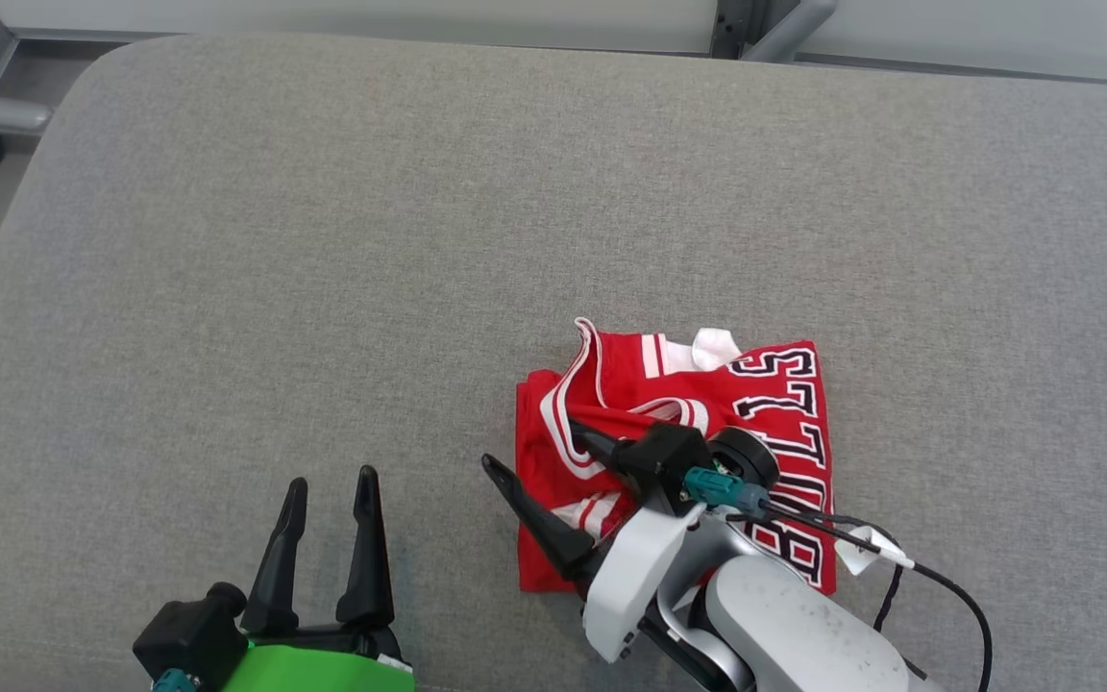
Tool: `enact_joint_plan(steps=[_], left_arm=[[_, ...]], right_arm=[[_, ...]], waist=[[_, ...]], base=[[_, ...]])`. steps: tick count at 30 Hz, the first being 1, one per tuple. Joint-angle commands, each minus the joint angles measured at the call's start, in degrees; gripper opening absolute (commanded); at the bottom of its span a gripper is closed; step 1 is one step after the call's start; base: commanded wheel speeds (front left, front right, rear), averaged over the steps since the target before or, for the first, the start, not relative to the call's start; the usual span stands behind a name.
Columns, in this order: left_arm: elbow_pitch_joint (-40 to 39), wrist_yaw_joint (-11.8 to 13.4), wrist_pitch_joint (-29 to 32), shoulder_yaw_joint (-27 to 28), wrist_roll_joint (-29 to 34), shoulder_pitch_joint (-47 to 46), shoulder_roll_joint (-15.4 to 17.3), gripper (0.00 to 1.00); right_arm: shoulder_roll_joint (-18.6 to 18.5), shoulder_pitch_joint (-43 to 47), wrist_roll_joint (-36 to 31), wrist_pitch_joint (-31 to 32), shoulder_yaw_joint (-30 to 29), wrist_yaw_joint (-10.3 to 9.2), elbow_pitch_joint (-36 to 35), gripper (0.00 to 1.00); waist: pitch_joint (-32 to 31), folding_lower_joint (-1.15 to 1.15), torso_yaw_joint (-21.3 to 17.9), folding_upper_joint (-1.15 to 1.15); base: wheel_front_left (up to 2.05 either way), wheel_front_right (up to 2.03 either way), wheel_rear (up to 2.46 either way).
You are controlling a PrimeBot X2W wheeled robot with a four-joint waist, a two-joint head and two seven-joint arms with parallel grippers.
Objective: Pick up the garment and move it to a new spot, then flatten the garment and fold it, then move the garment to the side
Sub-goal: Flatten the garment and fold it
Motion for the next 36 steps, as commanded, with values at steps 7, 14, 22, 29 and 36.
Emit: enact_joint_plan(steps=[7, 14, 22, 29, 36], left_arm=[[-0.4, 0.2, -0.1, 2.6, 1.7, 2.4, 0.1, 1.00], [-0.5, -0.4, -0.1, 4.2, 3.2, 4.1, 0.1, 1.00], [-0.3, -0.6, -0.1, 4.5, 3.3, 5.7, 0.1, 1.00], [-0.4, -0.7, -0.1, 4.8, 3.4, 7.0, 0.1, 1.00], [-0.6, -0.6, -0.1, 5.4, 3.4, 8.1, 0.1, 1.00]], right_arm=[[-3.1, 5.5, -0.9, -0.5, -4.0, 0.01, -9.9, 1.00], [-9.6, 11.2, 1.6, 3.9, -9.9, 0.01, -18.0, 1.00], [-11.4, 16.6, -0.5, -0.1, -18.1, 0.01, -19.5, 1.00], [-12.3, 22.3, -5.6, -7.0, -27.6, 0.00, -16.4, 1.00], [-11.0, 27.3, -10.3, -10.0, -37.4, 0.00, -11.4, 1.00]], waist=[[-3.5, 0.00, -3.8, 0.21], [-6.0, 0.00, -7.3, 0.21], [-8.6, 0.00, -8.4, 0.21], [-10.3, 0.00, -8.6, 0.21], [-11.8, 0.00, -9.1, 0.21]], base=[[0.00, 0.00, 0.00], [0.00, 0.00, 0.00], [0.00, 0.00, 0.00], [0.00, 0.00, 0.00], [0.00, 0.00, 0.00]])
